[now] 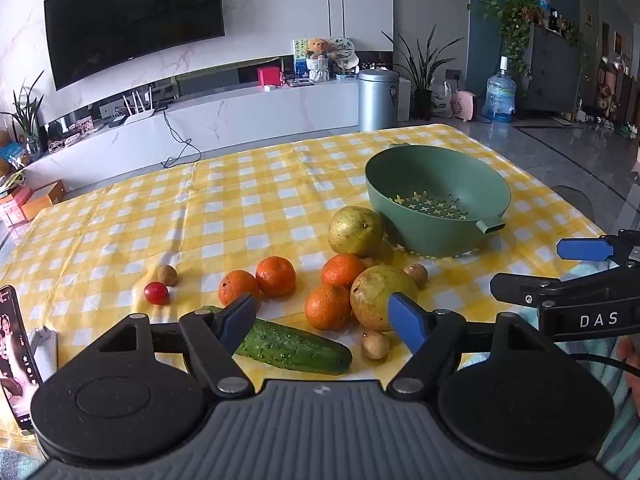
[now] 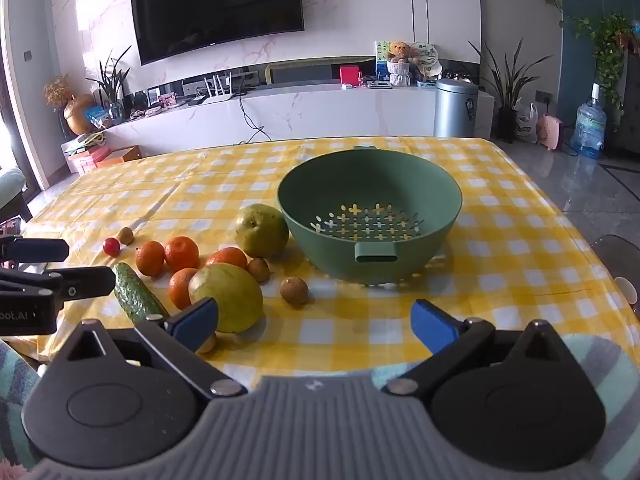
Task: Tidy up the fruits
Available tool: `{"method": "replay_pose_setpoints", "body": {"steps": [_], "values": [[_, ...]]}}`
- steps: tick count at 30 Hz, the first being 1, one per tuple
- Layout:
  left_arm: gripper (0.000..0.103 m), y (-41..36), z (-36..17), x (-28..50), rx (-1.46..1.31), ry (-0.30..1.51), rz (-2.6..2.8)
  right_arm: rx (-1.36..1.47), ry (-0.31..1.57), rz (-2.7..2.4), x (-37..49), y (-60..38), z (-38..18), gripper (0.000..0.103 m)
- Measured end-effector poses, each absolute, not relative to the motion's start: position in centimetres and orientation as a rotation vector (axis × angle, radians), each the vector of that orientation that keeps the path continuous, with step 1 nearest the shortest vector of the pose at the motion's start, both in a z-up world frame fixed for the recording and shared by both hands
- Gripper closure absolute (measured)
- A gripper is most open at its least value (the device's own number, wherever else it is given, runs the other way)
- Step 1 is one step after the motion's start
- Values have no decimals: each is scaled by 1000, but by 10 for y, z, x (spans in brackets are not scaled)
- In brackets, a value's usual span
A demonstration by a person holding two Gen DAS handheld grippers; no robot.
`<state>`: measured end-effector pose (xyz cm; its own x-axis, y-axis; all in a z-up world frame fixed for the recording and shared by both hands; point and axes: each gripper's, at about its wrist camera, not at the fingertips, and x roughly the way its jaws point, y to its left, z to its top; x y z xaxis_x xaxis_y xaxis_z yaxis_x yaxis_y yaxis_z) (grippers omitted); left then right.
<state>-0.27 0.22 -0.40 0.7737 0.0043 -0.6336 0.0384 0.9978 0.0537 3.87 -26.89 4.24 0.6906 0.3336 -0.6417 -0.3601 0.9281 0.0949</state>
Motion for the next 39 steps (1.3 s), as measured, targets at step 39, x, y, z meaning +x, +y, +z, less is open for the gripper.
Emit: {"method": "replay_pose_setpoints", "body": {"steps": [39], "values": [[14,0,-4,-4,79,711,-6,-32,709,384,42,-267,34,4]]}}
